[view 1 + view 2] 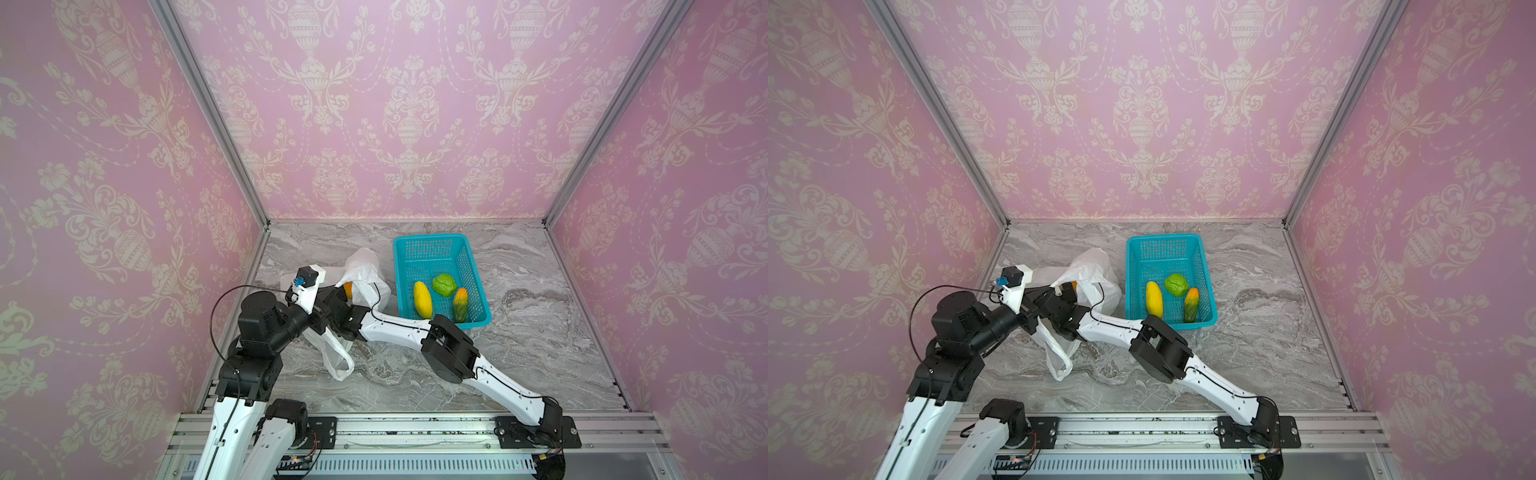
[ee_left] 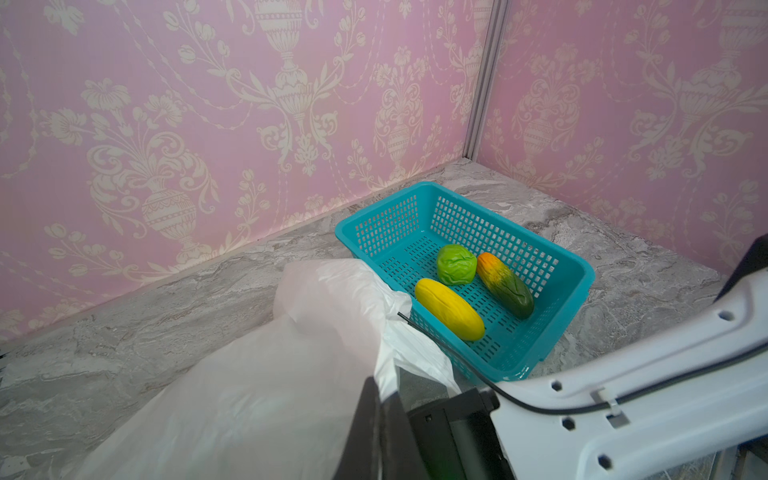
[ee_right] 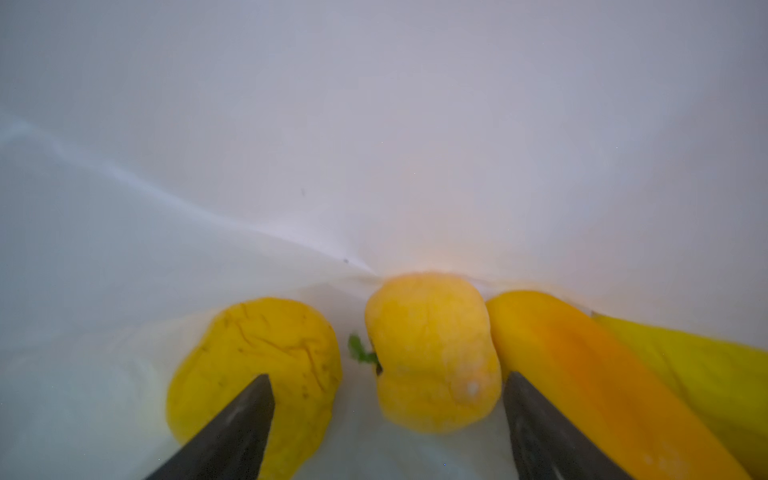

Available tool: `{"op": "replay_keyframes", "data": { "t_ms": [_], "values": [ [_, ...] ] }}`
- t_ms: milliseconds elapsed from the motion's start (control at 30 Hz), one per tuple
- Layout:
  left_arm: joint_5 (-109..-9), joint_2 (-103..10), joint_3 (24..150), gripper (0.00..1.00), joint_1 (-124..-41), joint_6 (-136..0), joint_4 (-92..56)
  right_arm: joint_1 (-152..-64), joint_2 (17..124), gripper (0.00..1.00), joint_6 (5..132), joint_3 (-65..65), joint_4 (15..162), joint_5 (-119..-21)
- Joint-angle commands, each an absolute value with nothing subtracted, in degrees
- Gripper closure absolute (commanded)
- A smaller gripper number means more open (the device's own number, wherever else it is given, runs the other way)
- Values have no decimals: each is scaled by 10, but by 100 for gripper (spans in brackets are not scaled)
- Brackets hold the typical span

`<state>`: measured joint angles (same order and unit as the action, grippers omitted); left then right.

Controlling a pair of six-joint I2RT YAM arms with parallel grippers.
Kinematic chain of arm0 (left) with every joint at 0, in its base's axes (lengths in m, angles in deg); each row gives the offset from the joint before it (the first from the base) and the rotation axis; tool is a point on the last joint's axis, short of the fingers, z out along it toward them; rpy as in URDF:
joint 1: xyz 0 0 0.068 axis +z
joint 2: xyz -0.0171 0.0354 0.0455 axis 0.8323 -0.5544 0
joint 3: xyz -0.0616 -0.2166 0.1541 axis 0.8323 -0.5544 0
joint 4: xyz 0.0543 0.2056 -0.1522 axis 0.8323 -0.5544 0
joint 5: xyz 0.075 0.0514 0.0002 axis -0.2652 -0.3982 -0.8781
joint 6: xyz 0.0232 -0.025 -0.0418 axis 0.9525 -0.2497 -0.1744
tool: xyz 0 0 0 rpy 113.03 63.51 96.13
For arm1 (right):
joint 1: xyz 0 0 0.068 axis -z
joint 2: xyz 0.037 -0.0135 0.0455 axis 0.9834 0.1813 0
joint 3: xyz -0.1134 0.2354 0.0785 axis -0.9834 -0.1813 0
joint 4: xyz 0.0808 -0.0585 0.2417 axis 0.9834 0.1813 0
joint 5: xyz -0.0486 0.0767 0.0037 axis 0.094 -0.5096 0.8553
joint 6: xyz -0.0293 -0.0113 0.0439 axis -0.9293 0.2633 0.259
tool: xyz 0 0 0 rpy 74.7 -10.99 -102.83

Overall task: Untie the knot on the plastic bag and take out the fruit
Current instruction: 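Reach down and close the right gripper on the yellow-pink mango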

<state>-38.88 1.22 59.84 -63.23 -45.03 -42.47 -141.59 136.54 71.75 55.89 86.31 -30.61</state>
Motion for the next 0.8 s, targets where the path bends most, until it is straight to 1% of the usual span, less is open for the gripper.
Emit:
{"op": "replay_keyframes", "data": {
  "t_ms": [0,67,167,333,467,500,600,700,767],
  "values": [
    [-367,17,595,100,-628,-460,-412,-1402,1411,9,730,634,925,-320],
    [-365,18,595,100,-629,-460,-412,-1397,1423,7,749,656,943,-327],
    [-356,18,594,100,-629,-461,-408,-1389,1425,5,780,652,945,-348],
    [-358,20,594,100,-629,-461,-407,-1384,1435,14,809,648,948,-389],
    [-359,20,594,100,-629,-462,-408,-1384,1430,27,820,633,945,-402],
    [-359,20,594,100,-629,-461,-408,-1384,1427,28,822,627,944,-403],
    [-359,20,594,100,-629,-461,-408,-1385,1423,26,825,613,938,-399],
    [-360,21,594,100,-629,-461,-408,-1384,1433,21,825,624,946,-396],
    [-359,22,594,100,-629,-461,-407,-1384,1442,20,826,638,957,-396]
  ]
}}
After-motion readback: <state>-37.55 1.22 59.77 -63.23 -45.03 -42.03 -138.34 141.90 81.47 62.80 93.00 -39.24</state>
